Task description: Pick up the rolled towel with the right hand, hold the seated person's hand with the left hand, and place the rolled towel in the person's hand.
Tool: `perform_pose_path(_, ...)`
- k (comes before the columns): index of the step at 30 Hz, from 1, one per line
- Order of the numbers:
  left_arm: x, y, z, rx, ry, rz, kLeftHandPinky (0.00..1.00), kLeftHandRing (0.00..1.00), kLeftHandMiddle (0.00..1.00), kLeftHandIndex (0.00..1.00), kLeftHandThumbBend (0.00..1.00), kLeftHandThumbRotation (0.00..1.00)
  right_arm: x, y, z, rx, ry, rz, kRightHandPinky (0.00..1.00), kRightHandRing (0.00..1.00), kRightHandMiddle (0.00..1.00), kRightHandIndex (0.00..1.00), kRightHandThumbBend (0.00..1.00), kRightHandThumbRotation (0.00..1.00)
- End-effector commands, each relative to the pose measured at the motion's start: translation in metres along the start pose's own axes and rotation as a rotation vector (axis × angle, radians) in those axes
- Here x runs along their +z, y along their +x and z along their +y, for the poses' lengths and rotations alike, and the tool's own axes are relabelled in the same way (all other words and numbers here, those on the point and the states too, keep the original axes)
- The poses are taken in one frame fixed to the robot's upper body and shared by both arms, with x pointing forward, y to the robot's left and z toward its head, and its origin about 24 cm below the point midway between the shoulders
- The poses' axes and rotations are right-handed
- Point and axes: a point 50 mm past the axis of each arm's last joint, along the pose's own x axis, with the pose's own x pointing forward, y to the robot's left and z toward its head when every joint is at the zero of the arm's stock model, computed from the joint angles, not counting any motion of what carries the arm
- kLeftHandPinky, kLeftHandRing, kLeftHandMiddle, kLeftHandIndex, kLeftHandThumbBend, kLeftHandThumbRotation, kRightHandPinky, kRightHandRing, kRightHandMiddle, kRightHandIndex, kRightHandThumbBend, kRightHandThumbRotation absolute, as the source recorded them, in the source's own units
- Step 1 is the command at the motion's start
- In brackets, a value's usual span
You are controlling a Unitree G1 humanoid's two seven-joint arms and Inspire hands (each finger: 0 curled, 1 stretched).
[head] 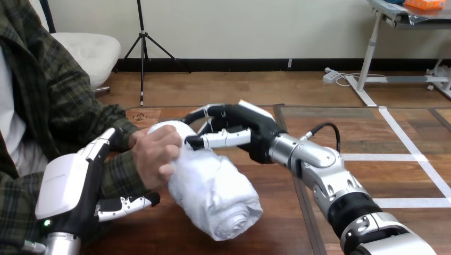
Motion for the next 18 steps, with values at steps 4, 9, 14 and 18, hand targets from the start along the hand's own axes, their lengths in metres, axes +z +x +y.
perform_pose_path(4,0.001,0.01,0.008,-0.033,0.043,-0.008,0.83,0.93,0.96,0.98,1.0,0.53,0.074,0.005,-0.016,-0.004,-0.116,-0.234,0.52,0.57,0.64,0.64,0.82,0.18)
perform_pose_path(9,-0.002,0.01,0.01,-0.053,0.051,-0.005,0.86,0.96,0.99,1.0,1.0,0.58,0.071,0.001,-0.019,-0.01,-0.127,-0.232,0.52,0.56,0.63,0.63,0.79,0.17)
perform_pose_path(14,-0.005,0.01,0.012,-0.084,0.059,0.005,0.87,0.98,1.0,1.0,1.0,0.61,0.067,-0.005,-0.023,-0.01,-0.143,-0.232,0.54,0.56,0.64,0.63,0.78,0.16)
perform_pose_path(18,-0.008,0.01,0.014,-0.096,0.047,0.011,0.9,0.99,1.0,1.0,1.0,0.63,0.064,-0.009,-0.026,-0.009,-0.141,-0.228,0.55,0.56,0.64,0.64,0.77,0.16)
